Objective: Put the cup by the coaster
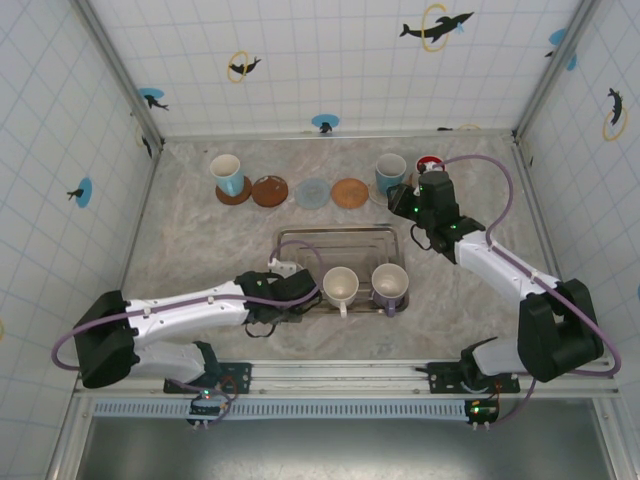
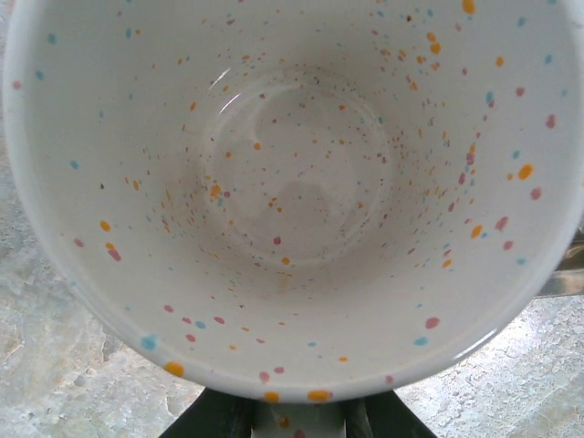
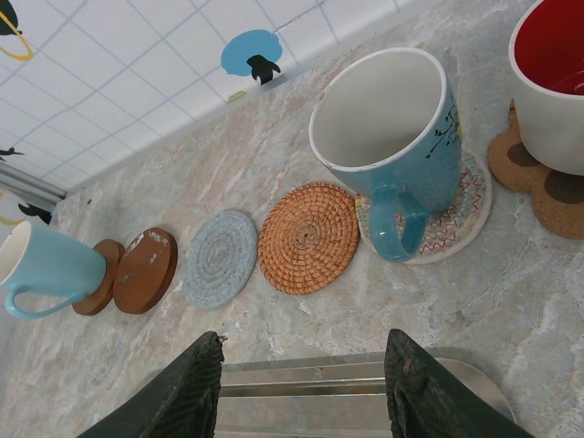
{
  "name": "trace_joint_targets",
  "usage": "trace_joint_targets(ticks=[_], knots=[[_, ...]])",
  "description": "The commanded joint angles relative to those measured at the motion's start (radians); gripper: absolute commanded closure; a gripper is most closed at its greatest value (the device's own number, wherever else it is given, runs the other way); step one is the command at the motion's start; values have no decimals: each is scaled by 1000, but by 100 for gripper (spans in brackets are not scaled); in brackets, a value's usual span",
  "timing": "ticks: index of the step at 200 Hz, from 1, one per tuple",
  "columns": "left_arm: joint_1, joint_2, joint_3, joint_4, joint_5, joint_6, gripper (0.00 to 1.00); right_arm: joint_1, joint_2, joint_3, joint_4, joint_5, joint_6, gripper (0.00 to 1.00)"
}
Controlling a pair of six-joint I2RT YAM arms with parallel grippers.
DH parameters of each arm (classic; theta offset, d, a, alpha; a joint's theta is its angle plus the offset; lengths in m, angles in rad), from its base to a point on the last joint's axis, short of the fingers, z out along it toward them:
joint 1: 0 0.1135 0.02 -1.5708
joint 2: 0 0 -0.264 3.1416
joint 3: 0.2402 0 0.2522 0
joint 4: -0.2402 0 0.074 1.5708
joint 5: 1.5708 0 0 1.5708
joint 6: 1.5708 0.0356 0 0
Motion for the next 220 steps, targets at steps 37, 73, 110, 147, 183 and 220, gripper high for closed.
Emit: trace_joint_targets(ticks=[37,73,110,147,183,220], knots=[[-7,-68,33,0,-89,-29,100,-3,-3,14,19,10,-4,50],[-7,-112,58,-4,-145,-30,100,-3,0,14,23,7,-4,50],[-7,-138,89,-6,-207,-20,100,-4,2,15,27,4,-4,50],[33,-154,128,8,-229,27,100,-4,5,17,34,-6,-3,50],[123,-156,159,65,-208,127,100,-3,2,17,40,-14,-2,51],[275,-118,190,188,-116,268,100,-4,5,19,47,-26,-4,54]])
